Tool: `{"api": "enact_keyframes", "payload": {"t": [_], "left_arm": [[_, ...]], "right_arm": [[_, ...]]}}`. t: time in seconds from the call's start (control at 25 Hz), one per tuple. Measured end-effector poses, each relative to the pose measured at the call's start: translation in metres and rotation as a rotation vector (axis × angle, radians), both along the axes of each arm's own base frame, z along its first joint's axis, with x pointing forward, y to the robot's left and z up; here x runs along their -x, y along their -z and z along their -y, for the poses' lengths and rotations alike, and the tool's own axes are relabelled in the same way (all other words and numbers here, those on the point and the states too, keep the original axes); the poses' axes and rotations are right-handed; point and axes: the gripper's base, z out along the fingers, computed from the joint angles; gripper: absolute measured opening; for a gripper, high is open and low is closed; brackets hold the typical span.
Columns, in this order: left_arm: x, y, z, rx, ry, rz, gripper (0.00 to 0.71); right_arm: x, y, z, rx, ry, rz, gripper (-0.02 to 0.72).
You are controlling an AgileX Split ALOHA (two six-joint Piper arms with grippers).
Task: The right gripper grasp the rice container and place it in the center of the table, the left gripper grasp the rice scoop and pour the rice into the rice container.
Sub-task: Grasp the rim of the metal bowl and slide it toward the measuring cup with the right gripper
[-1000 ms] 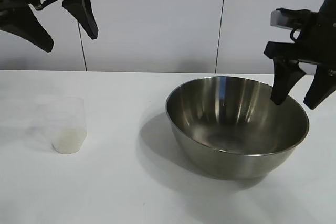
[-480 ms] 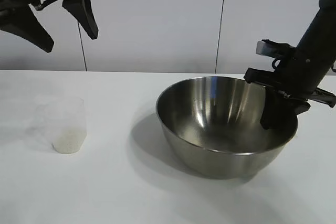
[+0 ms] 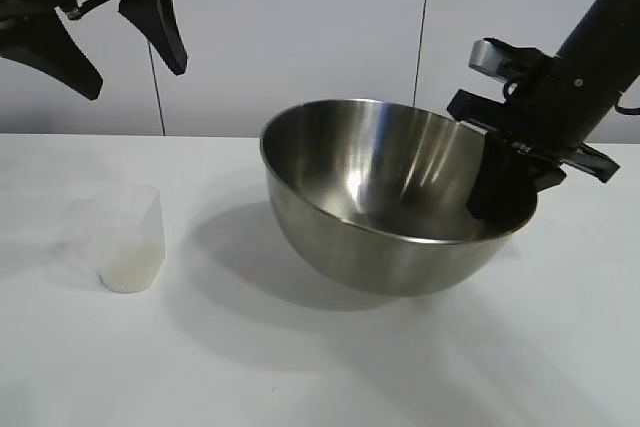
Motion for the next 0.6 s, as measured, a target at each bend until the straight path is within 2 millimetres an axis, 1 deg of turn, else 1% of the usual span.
{"api": "enact_keyframes", "payload": {"t": [0.2, 0.32, 0.4, 0.48, 0.6], "left_arm": [[0.0, 0.0, 0.0, -0.001, 0.0, 0.0, 0.522], [0.0, 0.0, 0.0, -0.001, 0.0, 0.0, 0.522], [0.0, 0.0, 0.0, -0.001, 0.0, 0.0, 0.522], [0.0, 0.0, 0.0, -0.001, 0.0, 0.0, 0.522], [0.0, 0.0, 0.0, -0.001, 0.0, 0.0, 0.522]], "right_arm": [[0.004, 0.002, -0.043, -0.004, -0.011, 0.044, 0.019], [0.006, 0.012, -0.06, -0.002, -0.008, 0.027, 0.019], [0.006, 0.025, -0.068, 0.01, -0.002, 0.011, 0.019], [0.005, 0.037, -0.072, 0.022, 0.007, 0.001, 0.019], [0.004, 0.04, -0.073, 0.016, 0.021, -0.009, 0.025]]}}
